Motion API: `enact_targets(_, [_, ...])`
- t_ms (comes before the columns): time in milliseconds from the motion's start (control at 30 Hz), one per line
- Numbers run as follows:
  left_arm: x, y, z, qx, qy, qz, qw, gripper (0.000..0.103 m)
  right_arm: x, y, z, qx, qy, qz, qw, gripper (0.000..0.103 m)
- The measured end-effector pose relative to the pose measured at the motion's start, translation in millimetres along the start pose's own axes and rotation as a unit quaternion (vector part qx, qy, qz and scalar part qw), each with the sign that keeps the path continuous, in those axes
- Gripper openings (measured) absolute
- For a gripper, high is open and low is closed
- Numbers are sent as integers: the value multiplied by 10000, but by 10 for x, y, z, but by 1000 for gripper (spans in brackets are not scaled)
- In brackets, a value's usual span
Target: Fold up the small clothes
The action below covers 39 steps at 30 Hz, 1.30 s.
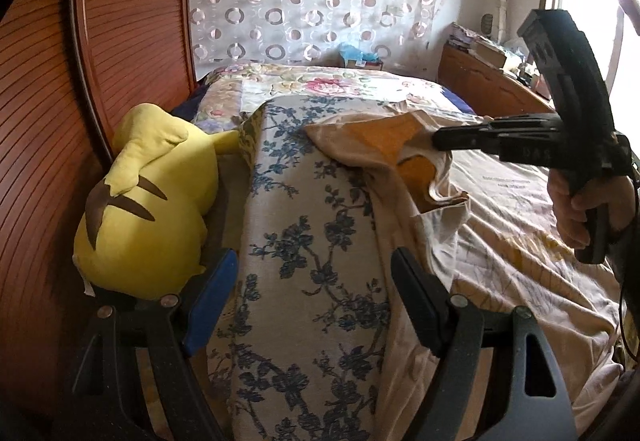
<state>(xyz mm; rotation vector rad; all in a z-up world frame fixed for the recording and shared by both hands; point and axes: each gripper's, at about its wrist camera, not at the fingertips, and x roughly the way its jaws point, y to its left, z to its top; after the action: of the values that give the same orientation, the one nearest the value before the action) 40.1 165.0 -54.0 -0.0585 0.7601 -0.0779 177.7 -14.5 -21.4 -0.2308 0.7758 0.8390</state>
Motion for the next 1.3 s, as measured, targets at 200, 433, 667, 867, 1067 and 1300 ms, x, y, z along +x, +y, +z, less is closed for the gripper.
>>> enact_targets(200, [-18,-68,32,37,-24,-33,10000,80,-183,-303,-144,329,-109,-487,9982,5])
enact_targets(433, [-10,-91,42,61,-29,-32,10000,80,-303,-318,-267,523,-175,-612,9966,20])
enact_targets(667, [0,-110,48,67,-14,-34,10000,80,-186,-131,-131,287,-147,-67,9995,36])
enact_targets(867, [17,-129,17,66,17,-51,10000,80,135,-2,-78,55,280,-33,9996,37])
enact_targets(1067, [28,-116,-14,59,39,-70,10000,80,285,-5,-119,-187,585,-289,9977,27])
enact_targets(1300, [44,-118,-18,53,44,-72,10000,80,83,-89,-166,-7,334,-481,9983,4])
